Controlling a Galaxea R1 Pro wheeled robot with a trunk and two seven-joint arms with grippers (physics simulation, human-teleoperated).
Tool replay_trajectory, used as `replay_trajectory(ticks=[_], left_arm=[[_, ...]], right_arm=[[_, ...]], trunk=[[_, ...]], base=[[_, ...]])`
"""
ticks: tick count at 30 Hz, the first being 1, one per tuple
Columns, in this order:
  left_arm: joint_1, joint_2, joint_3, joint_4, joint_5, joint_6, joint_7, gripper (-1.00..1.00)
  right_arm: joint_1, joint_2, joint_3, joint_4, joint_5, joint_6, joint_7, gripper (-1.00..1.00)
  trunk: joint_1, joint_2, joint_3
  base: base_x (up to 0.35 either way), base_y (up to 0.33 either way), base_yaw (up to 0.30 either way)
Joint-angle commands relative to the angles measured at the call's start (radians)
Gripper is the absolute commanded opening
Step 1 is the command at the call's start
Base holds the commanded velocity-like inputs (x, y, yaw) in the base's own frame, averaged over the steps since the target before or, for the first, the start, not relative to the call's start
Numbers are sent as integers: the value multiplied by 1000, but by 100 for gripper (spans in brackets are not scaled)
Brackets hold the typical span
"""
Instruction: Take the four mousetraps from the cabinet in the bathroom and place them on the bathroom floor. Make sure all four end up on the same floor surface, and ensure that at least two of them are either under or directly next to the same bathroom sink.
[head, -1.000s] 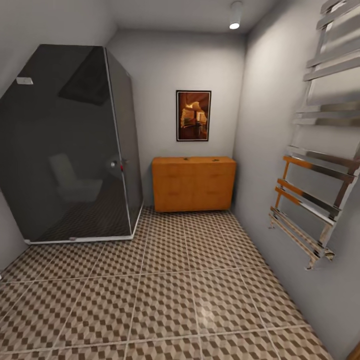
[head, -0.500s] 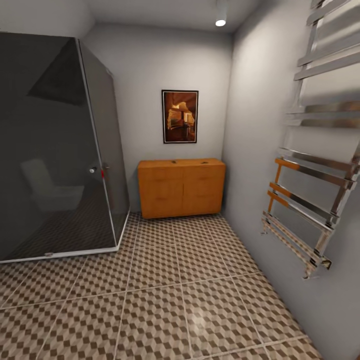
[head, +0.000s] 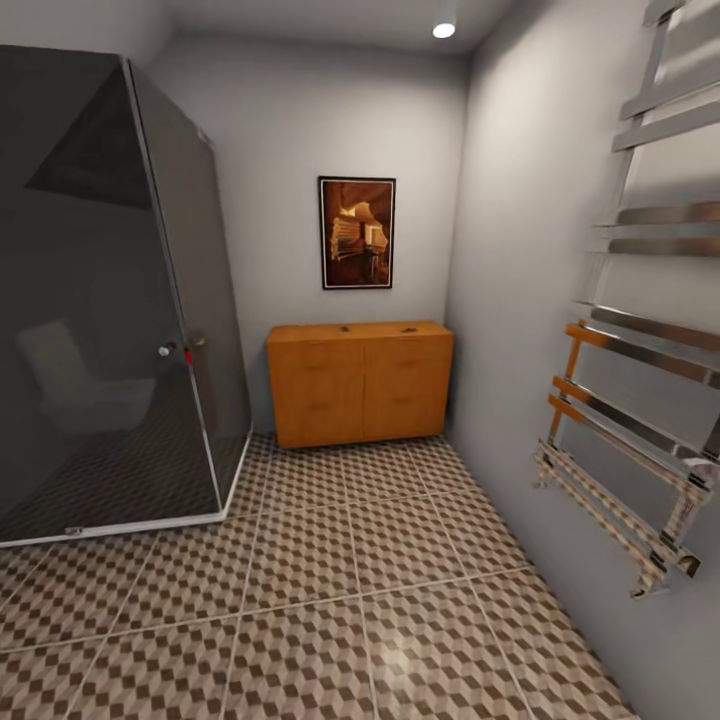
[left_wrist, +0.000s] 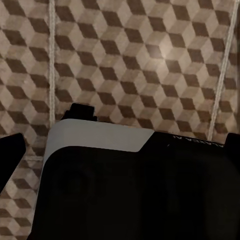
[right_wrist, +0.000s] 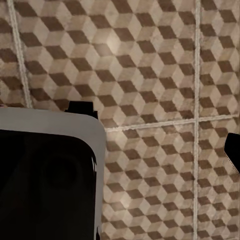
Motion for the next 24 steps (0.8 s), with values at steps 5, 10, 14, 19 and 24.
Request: replay_trajectory(ticks=[5, 10, 14, 19, 24], left_arm=[[-1, 0, -8, 0, 10, 0, -3, 100], [-1, 1, -8, -1, 10, 0, -3, 100], [-1, 1, -8, 0, 10, 1, -3, 100], [-1, 1, -8, 0, 9, 1, -3, 100], [-1, 1, -8, 0, 9, 0, -3, 100]], right_arm=[[-1, 1, 5, 3, 5, -3, -4, 100], [-1, 2, 5, 3, 5, -1, -4, 100], [-1, 2, 5, 3, 5, -2, -4, 100], [-1, 2, 5, 3, 5, -3, -4, 100], [-1, 2, 5, 3, 5, -3, -4, 100]], trunk=[[1, -1, -1], [1, -1, -1], [1, -1, -1], [1, -1, -1], [1, -1, -1]], base=[[329, 0, -1], [329, 0, 0], [329, 0, 0], [329, 0, 0], [329, 0, 0]])
